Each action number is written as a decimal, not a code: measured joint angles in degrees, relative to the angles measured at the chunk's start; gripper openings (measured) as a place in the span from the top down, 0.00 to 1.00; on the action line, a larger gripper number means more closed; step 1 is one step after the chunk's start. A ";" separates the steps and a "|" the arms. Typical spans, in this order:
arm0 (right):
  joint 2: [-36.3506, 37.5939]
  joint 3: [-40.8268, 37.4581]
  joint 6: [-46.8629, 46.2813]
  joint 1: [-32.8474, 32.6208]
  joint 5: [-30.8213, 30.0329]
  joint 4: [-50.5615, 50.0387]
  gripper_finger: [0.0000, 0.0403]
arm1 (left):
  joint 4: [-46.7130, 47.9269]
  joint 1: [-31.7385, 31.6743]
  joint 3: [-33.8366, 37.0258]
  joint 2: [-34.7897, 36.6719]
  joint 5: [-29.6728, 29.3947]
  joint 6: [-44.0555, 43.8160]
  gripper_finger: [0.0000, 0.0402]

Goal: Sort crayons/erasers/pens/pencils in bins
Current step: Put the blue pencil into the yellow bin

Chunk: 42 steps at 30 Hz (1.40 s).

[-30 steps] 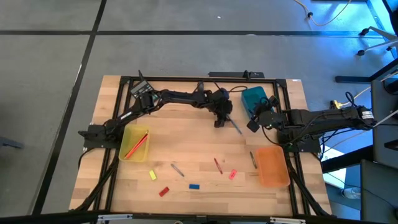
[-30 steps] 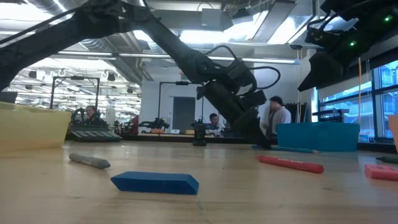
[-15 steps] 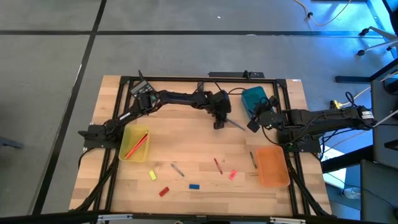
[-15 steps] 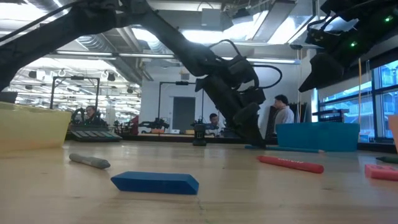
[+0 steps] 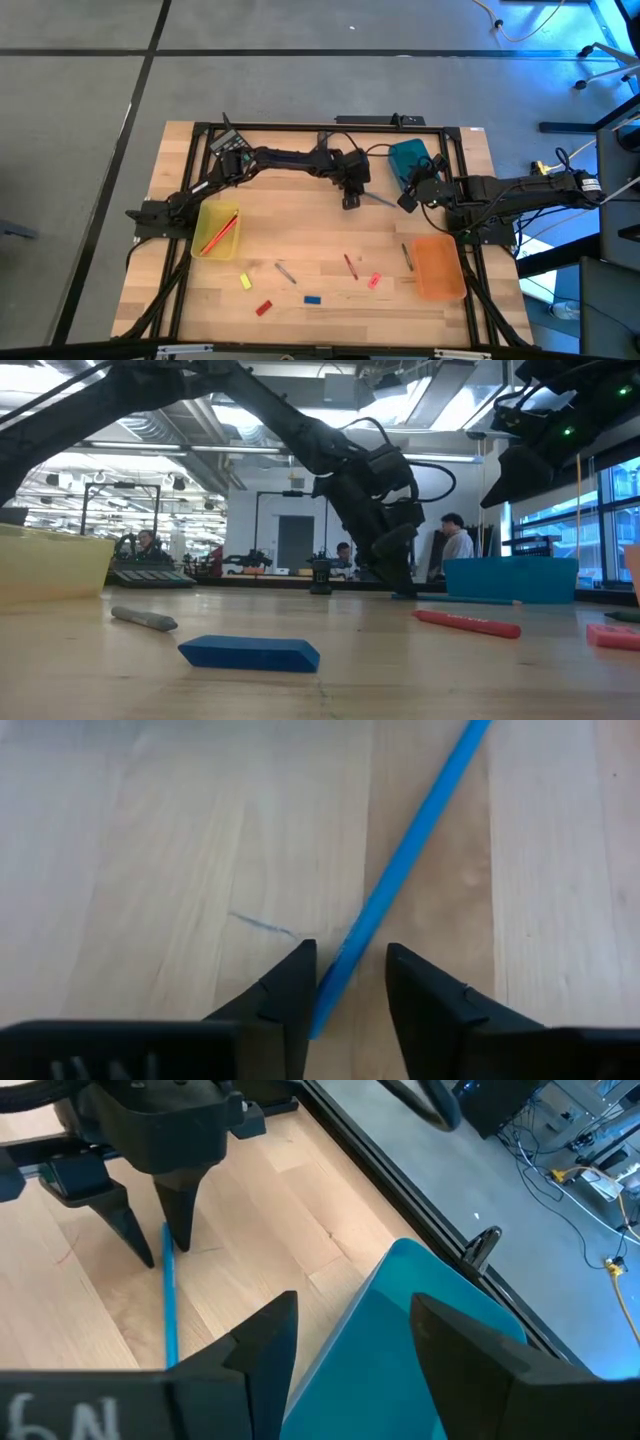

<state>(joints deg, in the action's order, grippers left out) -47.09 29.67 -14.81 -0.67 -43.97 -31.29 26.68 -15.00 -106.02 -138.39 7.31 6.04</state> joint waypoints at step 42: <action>-0.04 -0.04 -2.84 -0.02 0.09 -1.01 0.51 | 63.43 24.94 0.95 23.57 -22.38 -50.10 0.98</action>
<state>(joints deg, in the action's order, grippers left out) -47.13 29.63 -17.65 -0.69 -43.88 -32.29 90.11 9.95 -105.06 -114.82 -15.07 -44.07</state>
